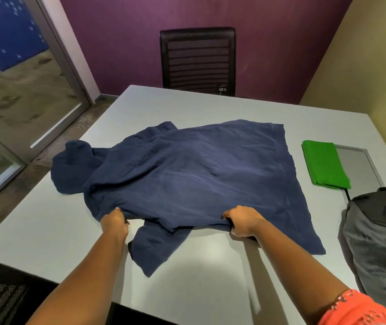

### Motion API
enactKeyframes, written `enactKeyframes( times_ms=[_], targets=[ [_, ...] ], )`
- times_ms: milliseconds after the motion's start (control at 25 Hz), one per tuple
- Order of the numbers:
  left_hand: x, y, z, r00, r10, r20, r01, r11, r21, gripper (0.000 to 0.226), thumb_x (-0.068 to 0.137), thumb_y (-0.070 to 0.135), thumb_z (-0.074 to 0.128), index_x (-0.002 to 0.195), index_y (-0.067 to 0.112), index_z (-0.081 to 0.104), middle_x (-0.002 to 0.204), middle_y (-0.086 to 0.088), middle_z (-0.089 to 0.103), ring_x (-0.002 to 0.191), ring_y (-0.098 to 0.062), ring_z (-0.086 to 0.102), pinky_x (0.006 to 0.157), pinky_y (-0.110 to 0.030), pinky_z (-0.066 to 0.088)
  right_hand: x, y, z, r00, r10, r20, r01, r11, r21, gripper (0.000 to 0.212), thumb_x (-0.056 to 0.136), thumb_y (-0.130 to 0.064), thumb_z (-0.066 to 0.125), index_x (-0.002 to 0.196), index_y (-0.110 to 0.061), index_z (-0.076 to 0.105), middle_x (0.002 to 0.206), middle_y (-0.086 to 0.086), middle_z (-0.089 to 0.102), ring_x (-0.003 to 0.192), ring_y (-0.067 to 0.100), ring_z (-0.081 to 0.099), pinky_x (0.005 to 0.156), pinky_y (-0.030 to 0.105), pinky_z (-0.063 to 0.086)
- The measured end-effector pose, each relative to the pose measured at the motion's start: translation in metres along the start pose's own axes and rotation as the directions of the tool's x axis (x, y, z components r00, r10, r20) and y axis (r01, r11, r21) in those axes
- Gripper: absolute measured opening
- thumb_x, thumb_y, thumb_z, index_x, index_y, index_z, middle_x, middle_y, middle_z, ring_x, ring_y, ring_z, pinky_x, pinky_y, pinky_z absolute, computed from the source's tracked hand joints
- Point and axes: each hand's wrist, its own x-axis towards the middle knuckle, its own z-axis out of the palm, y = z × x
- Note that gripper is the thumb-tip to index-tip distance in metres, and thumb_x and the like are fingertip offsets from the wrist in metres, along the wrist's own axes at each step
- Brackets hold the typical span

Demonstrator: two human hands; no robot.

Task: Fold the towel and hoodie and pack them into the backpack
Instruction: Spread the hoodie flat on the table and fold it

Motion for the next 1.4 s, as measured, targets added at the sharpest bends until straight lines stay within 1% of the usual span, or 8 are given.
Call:
enactKeyframes(
  times_ms=[240, 440, 520, 680, 960, 1040, 1200, 1400],
  targets=[
    [-0.016, 0.022, 0.020, 0.937, 0.331, -0.106, -0.307, 0.932, 0.194, 0.044, 0.099, 0.026, 0.038, 0.141, 0.012, 0.035, 0.139, -0.016, 0.045, 0.119, -0.038, 0.049, 0.100, -0.046, 0.044, -0.011, 0.034, -0.037, 0.983, 0.175, -0.049, -0.104, 0.760, 0.642, 0.026, 0.077, -0.004, 0.059, 0.058, -0.019, 0.050, 0.060, -0.001, 0.046, 0.057, 0.014, 0.040, 0.059, 0.027, 0.031],
    [-0.033, 0.048, 0.050, 0.911, 0.342, 0.233, -0.368, 0.926, 0.081, 0.033, 0.098, 0.028, 0.043, 0.123, 0.008, 0.050, 0.092, -0.006, 0.055, 0.072, -0.021, 0.053, 0.058, -0.026, 0.044, 0.003, 0.048, -0.053, 0.602, 0.699, -0.386, -0.208, 0.604, 0.769, 0.012, 0.090, -0.010, 0.054, 0.092, -0.015, 0.064, 0.090, 0.004, 0.066, 0.089, 0.027, 0.061, 0.068, 0.028, 0.039],
    [-0.034, 0.037, 0.053, 0.895, 0.257, 0.364, -0.377, 0.872, 0.311, 0.029, 0.095, 0.030, 0.048, 0.115, 0.009, 0.050, 0.095, -0.011, 0.057, 0.073, -0.025, 0.055, 0.059, -0.031, 0.044, 0.011, 0.043, -0.049, 0.671, 0.633, -0.387, -0.266, 0.692, 0.671, 0.011, 0.090, -0.010, 0.053, 0.097, -0.015, 0.061, 0.100, 0.007, 0.066, 0.093, 0.029, 0.059, 0.069, 0.030, 0.041],
    [-0.034, -0.015, 0.030, 0.945, 0.050, 0.322, -0.316, 0.386, 0.867, 0.077, 0.076, 0.025, 0.074, 0.134, -0.002, 0.030, 0.135, -0.022, 0.043, 0.121, -0.037, 0.046, 0.099, -0.042, 0.043, 0.023, 0.026, -0.026, 0.947, 0.288, -0.142, -0.227, 0.913, 0.340, 0.063, 0.080, -0.032, 0.069, 0.135, -0.026, 0.040, 0.138, 0.005, 0.044, 0.125, 0.030, 0.043, 0.100, 0.044, 0.041],
    [-0.080, 0.045, 0.040, 0.742, -0.234, 0.629, -0.605, 0.170, 0.778, 0.033, 0.075, 0.020, 0.076, 0.103, 0.006, 0.064, 0.086, -0.004, 0.061, 0.078, -0.016, 0.056, 0.070, -0.027, 0.045, 0.030, 0.023, -0.019, 0.981, 0.191, 0.021, -0.191, 0.955, 0.227, 0.097, 0.075, -0.034, 0.075, 0.149, -0.025, 0.013, 0.152, 0.005, 0.027, 0.135, 0.031, 0.033, 0.108, 0.044, 0.036],
    [-0.114, 0.082, 0.036, 0.591, -0.357, 0.723, -0.693, 0.235, 0.682, 0.020, 0.075, 0.017, 0.075, 0.058, 0.016, 0.065, 0.056, 0.002, 0.058, 0.054, -0.010, 0.052, 0.054, -0.021, 0.042, 0.028, 0.023, -0.022, 0.982, 0.186, 0.042, -0.190, 0.954, 0.233, 0.098, 0.075, -0.032, 0.076, 0.149, -0.024, 0.012, 0.154, 0.006, 0.021, 0.136, 0.030, 0.033, 0.107, 0.043, 0.037],
    [-0.157, 0.135, 0.027, 0.307, -0.224, 0.925, -0.708, 0.596, 0.379, 0.033, 0.043, 0.041, 0.088, 0.055, 0.017, 0.069, 0.056, 0.006, 0.064, 0.051, -0.003, 0.059, 0.049, -0.014, 0.047, 0.021, 0.032, -0.016, 0.934, 0.355, 0.042, -0.350, 0.885, 0.305, 0.103, 0.074, -0.027, 0.075, 0.150, -0.018, 0.006, 0.151, 0.011, 0.022, 0.130, 0.033, 0.041, 0.102, 0.042, 0.042],
    [-0.155, 0.151, 0.064, 0.527, 0.226, 0.819, -0.527, 0.843, 0.106, 0.021, 0.073, 0.038, 0.075, 0.074, 0.018, 0.068, 0.062, 0.008, 0.071, 0.064, -0.008, 0.066, 0.053, -0.015, 0.052, 0.006, 0.038, -0.025, 0.957, 0.253, 0.145, -0.272, 0.953, 0.133, 0.052, 0.077, -0.023, 0.074, 0.124, -0.012, 0.054, 0.124, 0.004, 0.056, 0.105, 0.022, 0.055, 0.082, 0.028, 0.044]
  ],
)
